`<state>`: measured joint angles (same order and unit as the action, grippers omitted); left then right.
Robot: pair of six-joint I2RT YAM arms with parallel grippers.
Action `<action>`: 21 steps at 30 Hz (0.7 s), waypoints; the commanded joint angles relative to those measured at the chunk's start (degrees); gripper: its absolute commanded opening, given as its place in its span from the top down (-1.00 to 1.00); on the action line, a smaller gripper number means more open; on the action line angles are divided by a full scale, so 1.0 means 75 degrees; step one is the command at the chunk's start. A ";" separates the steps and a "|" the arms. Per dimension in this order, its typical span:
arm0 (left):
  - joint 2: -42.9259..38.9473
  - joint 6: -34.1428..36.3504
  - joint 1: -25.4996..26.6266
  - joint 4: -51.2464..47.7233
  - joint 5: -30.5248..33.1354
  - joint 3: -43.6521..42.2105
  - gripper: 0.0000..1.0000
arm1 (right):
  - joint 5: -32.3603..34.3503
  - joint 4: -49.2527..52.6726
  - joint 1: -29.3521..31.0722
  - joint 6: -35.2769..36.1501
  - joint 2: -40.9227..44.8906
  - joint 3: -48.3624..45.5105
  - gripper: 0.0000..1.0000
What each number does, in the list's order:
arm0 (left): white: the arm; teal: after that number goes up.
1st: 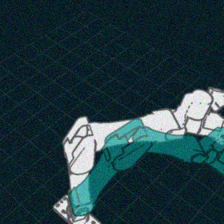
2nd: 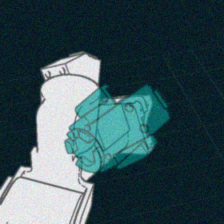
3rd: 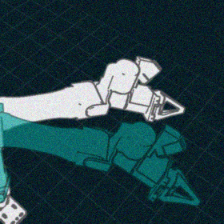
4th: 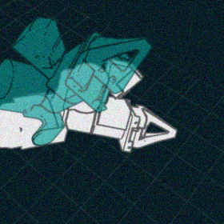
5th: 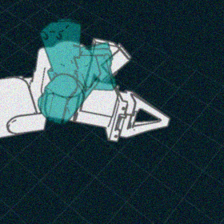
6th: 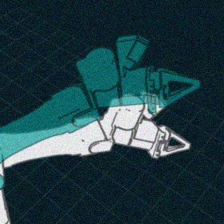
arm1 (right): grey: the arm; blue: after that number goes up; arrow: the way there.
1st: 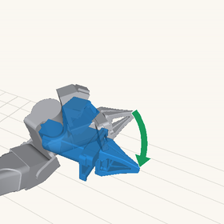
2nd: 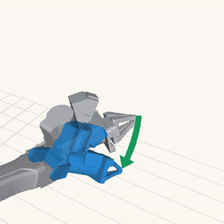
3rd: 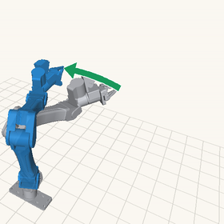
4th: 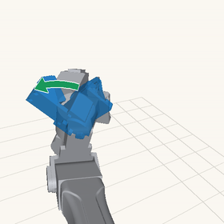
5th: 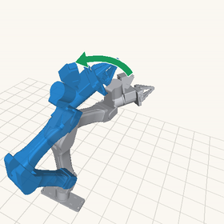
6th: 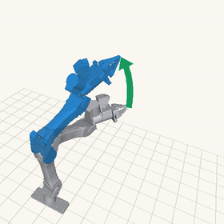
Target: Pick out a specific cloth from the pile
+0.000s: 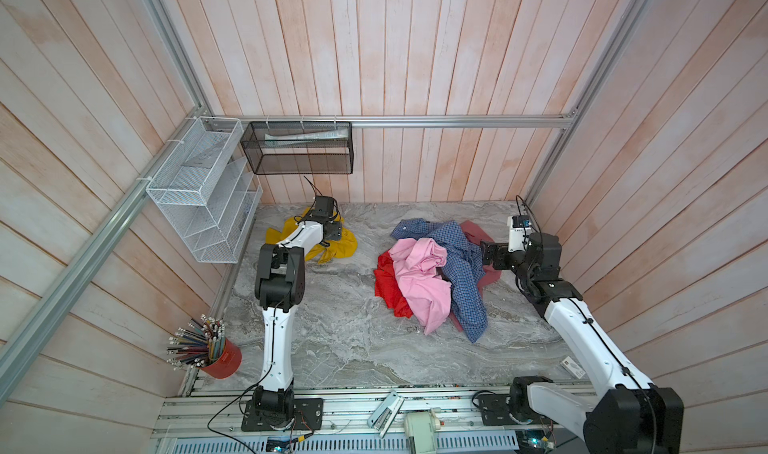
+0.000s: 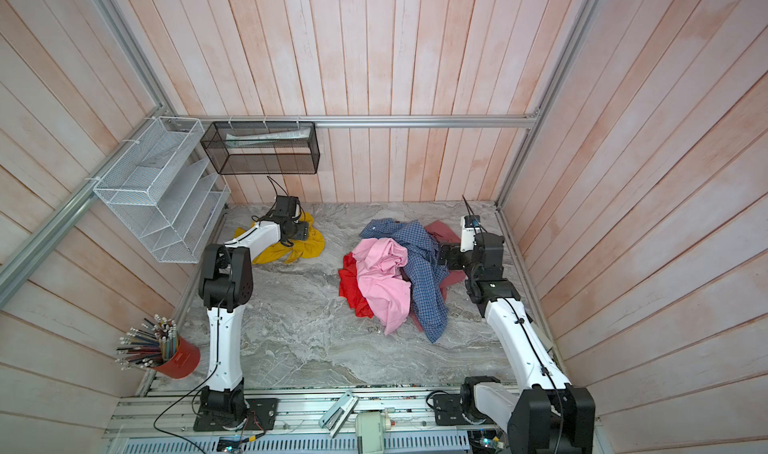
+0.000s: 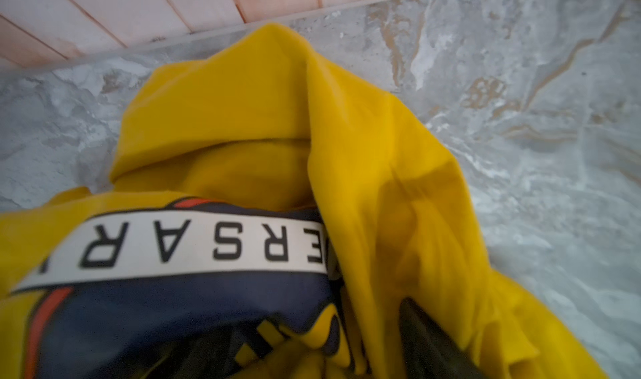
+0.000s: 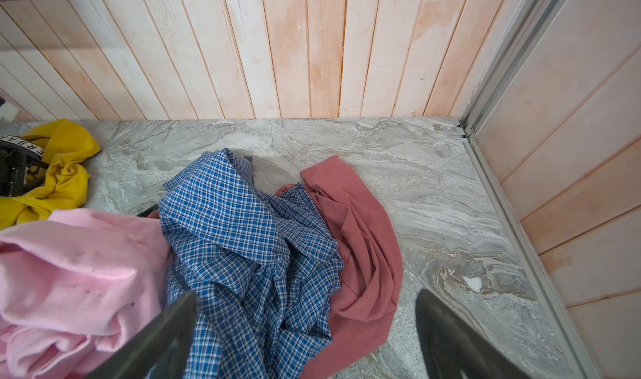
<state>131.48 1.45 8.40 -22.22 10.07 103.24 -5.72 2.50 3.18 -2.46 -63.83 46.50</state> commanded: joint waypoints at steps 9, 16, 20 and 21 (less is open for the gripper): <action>-0.1418 -0.0292 -0.0001 0.0990 -0.0389 -0.0973 -1.00 | -0.0386 -0.0373 -0.0175 0.0094 0.0155 -0.0196 -0.96; -0.2748 -0.0517 0.0005 0.1186 -0.0049 -0.2147 -1.00 | -0.0398 -0.0387 -0.0289 0.0146 0.0365 -0.0314 -0.96; -0.3711 -0.0709 0.0005 0.1443 -0.0190 -0.3262 -1.00 | -0.0462 -0.0525 -0.0364 0.0211 0.0344 -0.0392 -0.96; -0.3924 -0.0733 0.0015 0.1530 -0.0412 -0.3593 -1.00 | -0.0512 -0.0574 -0.0378 0.0212 0.0323 -0.0409 -0.96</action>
<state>105.69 -2.35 8.43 -13.26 8.56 80.25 -8.08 -0.08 0.89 -1.63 -61.82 44.58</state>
